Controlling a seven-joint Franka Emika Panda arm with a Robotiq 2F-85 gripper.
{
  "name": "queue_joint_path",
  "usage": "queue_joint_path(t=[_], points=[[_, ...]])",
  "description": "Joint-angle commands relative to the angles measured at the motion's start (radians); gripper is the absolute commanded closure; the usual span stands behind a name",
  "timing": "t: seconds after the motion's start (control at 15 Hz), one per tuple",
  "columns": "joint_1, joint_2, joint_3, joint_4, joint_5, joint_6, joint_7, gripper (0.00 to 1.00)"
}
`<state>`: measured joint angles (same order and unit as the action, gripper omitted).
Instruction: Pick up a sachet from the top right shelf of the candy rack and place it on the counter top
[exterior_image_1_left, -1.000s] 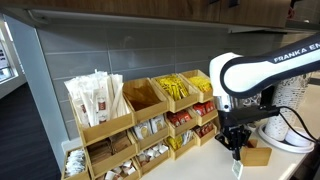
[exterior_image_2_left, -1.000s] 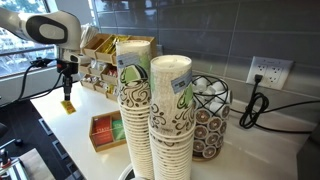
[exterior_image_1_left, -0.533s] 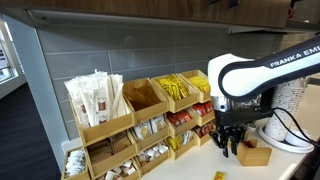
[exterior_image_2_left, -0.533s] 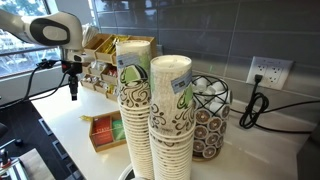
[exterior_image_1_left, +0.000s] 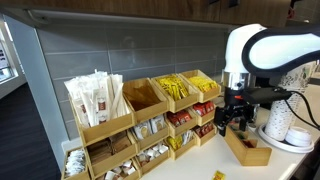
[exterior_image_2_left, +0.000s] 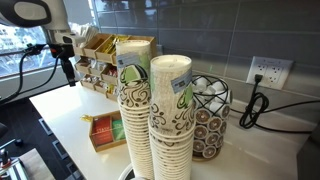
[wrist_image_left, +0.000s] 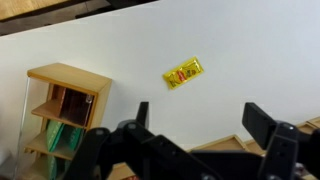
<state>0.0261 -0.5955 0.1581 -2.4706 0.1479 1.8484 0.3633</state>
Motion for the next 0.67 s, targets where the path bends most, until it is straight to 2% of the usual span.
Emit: queue_joint_path(t=[0.0,0.4,0.6], points=[[0.031,-0.149,-0.033,-0.033,0.020,-0.033,-0.080,0.00],[0.045,-0.266,-0.033,-0.018,0.024,-0.083,-0.132,0.00],[0.029,-0.256,-0.016,0.001,0.011,-0.077,-0.121,0.00]])
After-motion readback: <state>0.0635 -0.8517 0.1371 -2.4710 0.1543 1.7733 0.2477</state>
